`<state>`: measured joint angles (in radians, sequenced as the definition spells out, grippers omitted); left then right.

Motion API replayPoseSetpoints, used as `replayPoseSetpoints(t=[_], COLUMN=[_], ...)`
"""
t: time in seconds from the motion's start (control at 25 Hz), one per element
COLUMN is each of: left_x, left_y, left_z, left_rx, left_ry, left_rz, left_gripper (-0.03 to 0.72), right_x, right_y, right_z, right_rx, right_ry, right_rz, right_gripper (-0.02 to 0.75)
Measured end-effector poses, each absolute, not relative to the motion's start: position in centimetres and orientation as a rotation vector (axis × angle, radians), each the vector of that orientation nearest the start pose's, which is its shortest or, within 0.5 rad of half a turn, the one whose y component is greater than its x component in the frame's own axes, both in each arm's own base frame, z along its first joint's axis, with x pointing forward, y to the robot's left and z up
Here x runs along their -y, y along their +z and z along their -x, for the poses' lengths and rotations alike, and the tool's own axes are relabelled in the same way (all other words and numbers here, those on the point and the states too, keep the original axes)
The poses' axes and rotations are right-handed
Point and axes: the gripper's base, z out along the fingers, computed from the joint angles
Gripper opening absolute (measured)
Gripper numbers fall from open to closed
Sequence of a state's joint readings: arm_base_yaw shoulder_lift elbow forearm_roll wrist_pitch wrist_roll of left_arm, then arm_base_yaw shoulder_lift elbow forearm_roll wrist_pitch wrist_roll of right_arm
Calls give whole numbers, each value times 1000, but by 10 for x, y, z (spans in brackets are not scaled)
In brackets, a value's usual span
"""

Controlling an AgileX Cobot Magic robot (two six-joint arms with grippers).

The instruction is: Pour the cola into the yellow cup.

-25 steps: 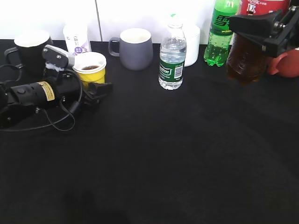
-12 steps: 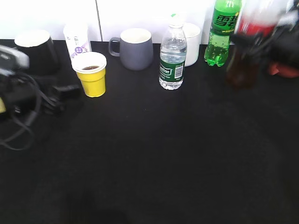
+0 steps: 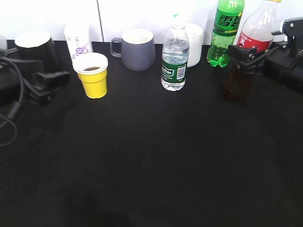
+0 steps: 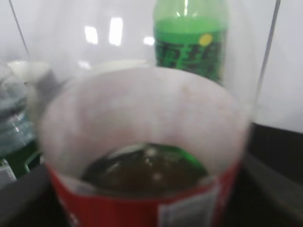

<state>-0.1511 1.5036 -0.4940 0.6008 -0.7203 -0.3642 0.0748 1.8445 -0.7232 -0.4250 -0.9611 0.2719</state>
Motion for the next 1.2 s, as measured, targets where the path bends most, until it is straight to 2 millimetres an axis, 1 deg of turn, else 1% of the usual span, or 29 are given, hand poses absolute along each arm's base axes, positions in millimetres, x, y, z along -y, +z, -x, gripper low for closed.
replayPoseSetpoints(t=[0.04, 0.16, 0.24, 0.36, 0.48, 0.6, 0.68, 0.8, 0.84, 0.88, 0.92, 0.96, 1.0, 1.04, 1.08, 1.12, 1.2], left_x=[74, 71, 70, 69, 67, 67, 68, 60, 58, 57, 60, 64, 65, 68, 71, 72, 67], left_y=[198, 205, 209, 214, 210, 202, 207, 214, 218, 225, 241, 257, 265, 283, 304, 315, 339], left_z=[-261, -257, -255, -252, -252, -249, -241, -226, -225, -225, -227, -228, -226, -221, -205, -188, -154], left_rx=[-1787, -1797, -1789, -1783, -1830, -1937, -1998, -2153, -2226, -2291, -2350, -2365, -2372, -2369, -2353, -2333, -2248], left_ry=[-381, -347, -339, -324, -298, -245, -203, -137, -108, -76, -64, -65, -64, -66, -82, -108, -168], left_rz=[-503, -500, -501, -500, -497, -516, -498, -351, -299, -264, -214, -193, -192, -195, -214, -239, -299], left_gripper=[591, 591, 591, 591, 591, 591, 590, 586, 587, 587, 587, 587, 587, 584, 561, 537, 494], right_x=[-56, -58, -57, -56, -54, -49, -43, -31, -25, -17, -17, -24, -30, -42, -61, -68, -71], right_y=[174, 185, 183, 175, 179, 178, 186, 202, 205, 213, 225, 246, 259, 280, 305, 317, 335], right_z=[-341, -335, -333, -327, -320, -306, -297, -282, -276, -270, -268, -266, -264, -256, -235, -218, -185], right_rx=[-1688, -1723, -1766, -1825, -1843, -1931, -1994, -2112, -2189, -2304, -2330, -2304, -2272, -2209, -2136, -2119, -2096], right_ry=[350, 363, 352, 342, 322, 271, 205, 69, 16, -54, -70, -61, -48, -18, 41, 74, 135], right_rz=[307, 354, 358, 357, 358, 354, 348, 317, 262, 161, 123, 116, 132, 172, 251, 282, 312], right_gripper=[643, 652, 651, 650, 648, 648, 646, 632, 629, 626, 618, 613, 612, 608, 605, 601, 596])
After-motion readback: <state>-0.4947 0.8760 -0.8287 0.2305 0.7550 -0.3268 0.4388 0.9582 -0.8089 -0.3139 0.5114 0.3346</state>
